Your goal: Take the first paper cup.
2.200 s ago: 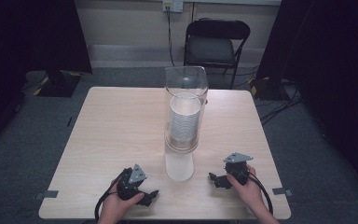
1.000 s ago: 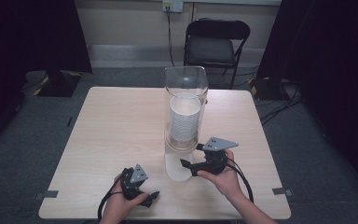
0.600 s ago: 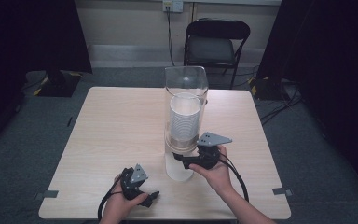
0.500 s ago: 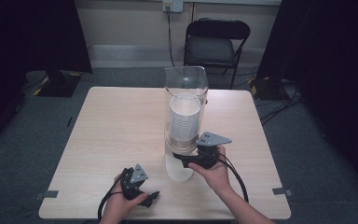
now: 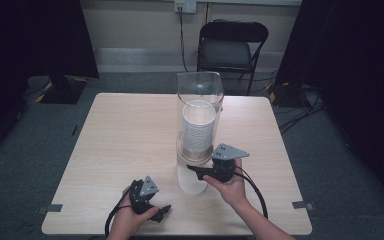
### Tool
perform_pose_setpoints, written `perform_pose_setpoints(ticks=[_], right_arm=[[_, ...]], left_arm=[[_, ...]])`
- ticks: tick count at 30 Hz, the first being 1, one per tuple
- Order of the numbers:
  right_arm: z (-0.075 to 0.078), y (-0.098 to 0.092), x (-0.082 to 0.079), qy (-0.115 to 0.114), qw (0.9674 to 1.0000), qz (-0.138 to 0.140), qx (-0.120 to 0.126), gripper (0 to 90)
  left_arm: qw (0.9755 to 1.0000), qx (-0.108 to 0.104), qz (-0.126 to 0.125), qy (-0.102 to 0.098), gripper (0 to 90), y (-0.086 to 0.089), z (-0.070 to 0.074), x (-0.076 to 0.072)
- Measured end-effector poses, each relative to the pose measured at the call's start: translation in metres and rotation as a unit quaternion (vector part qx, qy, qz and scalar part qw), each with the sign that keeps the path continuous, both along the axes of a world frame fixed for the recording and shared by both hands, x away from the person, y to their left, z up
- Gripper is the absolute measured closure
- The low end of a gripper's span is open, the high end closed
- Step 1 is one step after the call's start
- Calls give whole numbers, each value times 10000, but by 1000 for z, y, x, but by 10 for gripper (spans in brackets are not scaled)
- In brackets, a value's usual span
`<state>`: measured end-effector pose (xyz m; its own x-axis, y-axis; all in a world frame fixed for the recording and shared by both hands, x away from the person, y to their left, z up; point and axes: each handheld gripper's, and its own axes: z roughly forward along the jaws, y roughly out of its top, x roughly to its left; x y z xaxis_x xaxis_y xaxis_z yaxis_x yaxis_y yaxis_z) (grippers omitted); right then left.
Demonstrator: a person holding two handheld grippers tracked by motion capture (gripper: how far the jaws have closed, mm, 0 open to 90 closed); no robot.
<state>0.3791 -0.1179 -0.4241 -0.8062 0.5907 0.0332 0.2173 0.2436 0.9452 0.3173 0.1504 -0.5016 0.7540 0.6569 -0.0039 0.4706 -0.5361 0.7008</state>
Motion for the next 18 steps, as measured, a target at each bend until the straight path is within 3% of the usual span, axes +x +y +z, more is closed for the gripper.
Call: perform_pose_setpoints(ticks=[18], right_arm=[[-2, -1, 1, -27, 10000, 94, 1, 361]], left_arm=[[10000, -2, 4, -2, 0, 0, 0, 0]])
